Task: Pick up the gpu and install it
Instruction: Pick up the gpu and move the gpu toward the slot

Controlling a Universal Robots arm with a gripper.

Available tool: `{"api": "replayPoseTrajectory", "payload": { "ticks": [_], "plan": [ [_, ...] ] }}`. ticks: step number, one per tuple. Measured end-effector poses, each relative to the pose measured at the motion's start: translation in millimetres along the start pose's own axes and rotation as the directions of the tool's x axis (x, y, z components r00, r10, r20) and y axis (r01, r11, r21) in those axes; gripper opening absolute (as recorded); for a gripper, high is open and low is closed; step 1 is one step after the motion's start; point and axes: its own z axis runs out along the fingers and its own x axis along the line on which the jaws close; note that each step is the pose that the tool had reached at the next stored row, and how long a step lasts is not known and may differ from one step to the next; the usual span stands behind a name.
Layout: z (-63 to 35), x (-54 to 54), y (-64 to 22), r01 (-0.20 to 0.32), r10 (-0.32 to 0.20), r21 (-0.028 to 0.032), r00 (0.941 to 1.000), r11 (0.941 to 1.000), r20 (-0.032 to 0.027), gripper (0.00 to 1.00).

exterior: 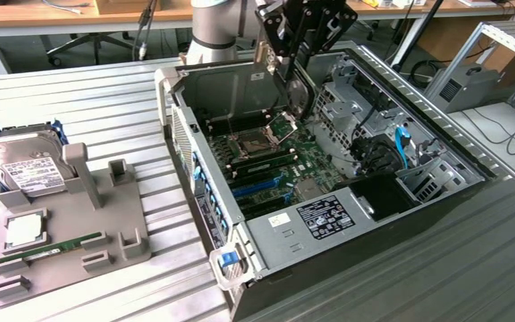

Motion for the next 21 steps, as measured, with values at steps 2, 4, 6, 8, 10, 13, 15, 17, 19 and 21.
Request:
{"api": "replayPoseTrajectory", "payload": {
  "ticks": [2, 4, 6, 8, 10, 13, 15, 17, 19, 21],
  "plan": [
    [0.2, -5.9, 0.2, 0.000, 0.000, 0.0000, 1.0000, 1.0000, 0.0000, 0.27],
    [0.4, -13.5, 0.4, 0.000, 0.000, 0.0000, 1.0000, 1.0000, 0.0000, 0.27],
    [0.5, -20.2, 0.7, 0.000, 0.000, 0.0001, 1.0000, 1.0000, 0.0000, 0.27],
    [0.8, -28.6, 1.0, 0.000, 0.000, 0.0000, 1.0000, 1.0000, 0.0000, 0.27],
    [0.9, -34.3, 1.2, 0.000, 0.000, 0.0000, 1.0000, 1.0000, 0.0000, 0.27],
    [1.2, -46.2, 1.6, 0.000, 0.000, 0.0000, 1.0000, 1.0000, 0.0000, 0.27],
    [1.4, -52.1, 1.9, 0.000, 0.000, 0.0000, 1.0000, 1.0000, 0.0000, 0.27],
    [1.5, -58.0, 2.1, 0.000, 0.000, 0.0001, 1.0000, 1.0000, 0.0000, 0.27],
    [1.9, -69.7, 2.5, 0.000, 0.000, 0.0000, 1.0000, 1.0000, 0.0000, 0.27],
    [2.1, -79.2, 2.9, 0.000, 0.000, 0.0000, 1.0000, 1.0000, 0.0000, 0.27]
  ]
}}
